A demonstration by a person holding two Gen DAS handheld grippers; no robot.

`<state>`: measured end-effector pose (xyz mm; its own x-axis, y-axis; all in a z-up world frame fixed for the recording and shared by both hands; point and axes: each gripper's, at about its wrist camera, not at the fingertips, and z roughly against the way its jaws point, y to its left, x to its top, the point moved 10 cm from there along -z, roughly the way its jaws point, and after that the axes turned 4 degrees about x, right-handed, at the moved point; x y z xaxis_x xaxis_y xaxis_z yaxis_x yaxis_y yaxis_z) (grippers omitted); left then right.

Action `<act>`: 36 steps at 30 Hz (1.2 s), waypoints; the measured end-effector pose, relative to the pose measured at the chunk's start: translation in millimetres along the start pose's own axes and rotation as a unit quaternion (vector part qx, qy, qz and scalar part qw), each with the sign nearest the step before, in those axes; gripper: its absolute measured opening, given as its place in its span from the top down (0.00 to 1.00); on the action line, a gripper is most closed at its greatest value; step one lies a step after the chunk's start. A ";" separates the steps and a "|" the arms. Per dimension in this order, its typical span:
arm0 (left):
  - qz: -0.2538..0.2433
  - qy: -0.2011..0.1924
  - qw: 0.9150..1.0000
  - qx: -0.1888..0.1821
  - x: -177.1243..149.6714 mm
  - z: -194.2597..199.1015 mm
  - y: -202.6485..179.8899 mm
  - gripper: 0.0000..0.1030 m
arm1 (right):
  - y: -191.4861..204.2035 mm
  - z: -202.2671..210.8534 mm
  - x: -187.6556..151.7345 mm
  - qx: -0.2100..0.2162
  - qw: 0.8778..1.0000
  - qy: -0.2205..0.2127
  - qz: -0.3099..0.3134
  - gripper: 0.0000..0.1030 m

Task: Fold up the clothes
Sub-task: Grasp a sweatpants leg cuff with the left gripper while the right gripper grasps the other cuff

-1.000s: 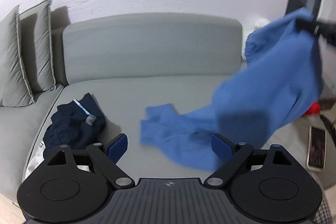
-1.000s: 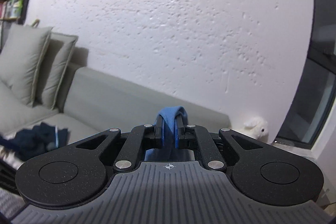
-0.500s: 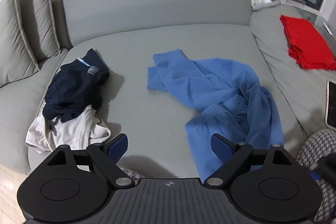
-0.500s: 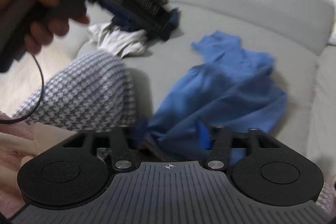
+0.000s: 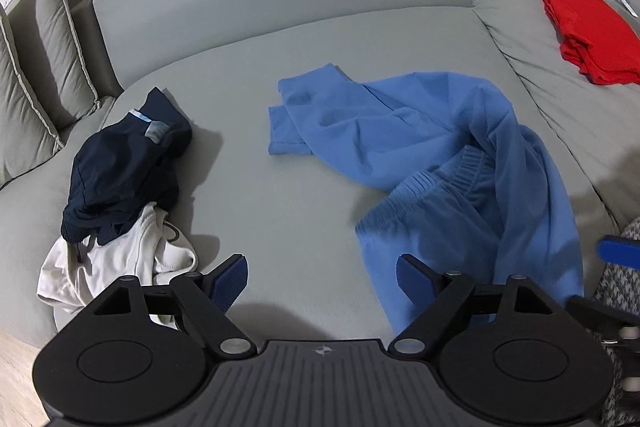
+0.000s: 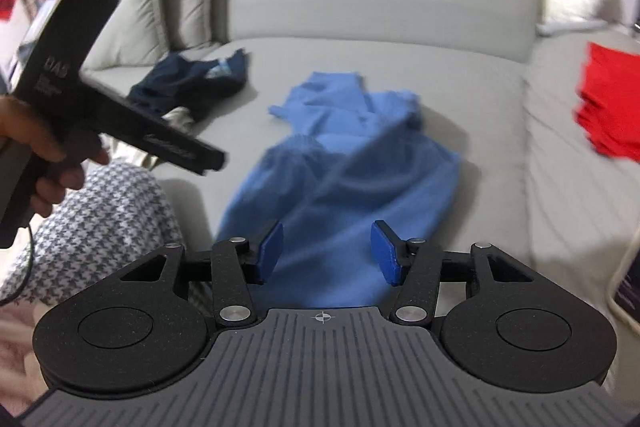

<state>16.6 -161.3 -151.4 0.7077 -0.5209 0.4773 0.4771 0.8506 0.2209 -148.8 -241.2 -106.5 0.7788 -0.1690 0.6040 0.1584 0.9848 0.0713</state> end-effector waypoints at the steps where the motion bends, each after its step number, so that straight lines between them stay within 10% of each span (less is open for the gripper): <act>1: 0.002 -0.001 1.000 -0.001 1.8 -1.3 1.4 0.18 | 1.4 -8.8 2.5 -0.009 1.000 0.004 -0.006 0.43; 11: -0.153 -0.055 0.984 -0.075 45.4 -51.9 -52.5 0.21 | 16.5 -18.6 -2.0 0.029 0.999 0.031 -0.006 0.40; 13: -0.171 -0.045 0.980 -0.096 42.2 -56.7 -60.1 0.32 | 7.3 -13.2 -5.3 0.023 0.999 0.033 -0.021 0.40; 15: -0.200 -0.023 0.970 -0.137 31.4 -60.3 -70.9 0.86 | -4.0 -6.9 -7.8 0.013 0.998 0.034 -0.042 0.39; 21: -0.167 -0.007 0.975 -0.147 8.4 -33.9 -58.9 0.91 | -16.6 -6.1 -11.2 0.013 0.996 0.045 -0.075 0.40; 26: -0.131 -0.005 0.978 -0.161 -15.9 10.1 -39.2 0.92 | 22.4 -24.0 -26.2 0.107 0.988 0.105 -0.038 0.43; 36: -0.126 0.014 0.966 -0.227 -87.6 96.7 -55.3 0.93 | 26.3 -13.7 -28.9 0.082 0.991 0.104 -0.033 0.39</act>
<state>-122.2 -155.7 -123.1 0.5505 -0.7139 0.4329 0.8105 0.5813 -0.0721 -158.9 -210.9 -133.0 0.8806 -0.2210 0.4191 0.1252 0.9617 0.2439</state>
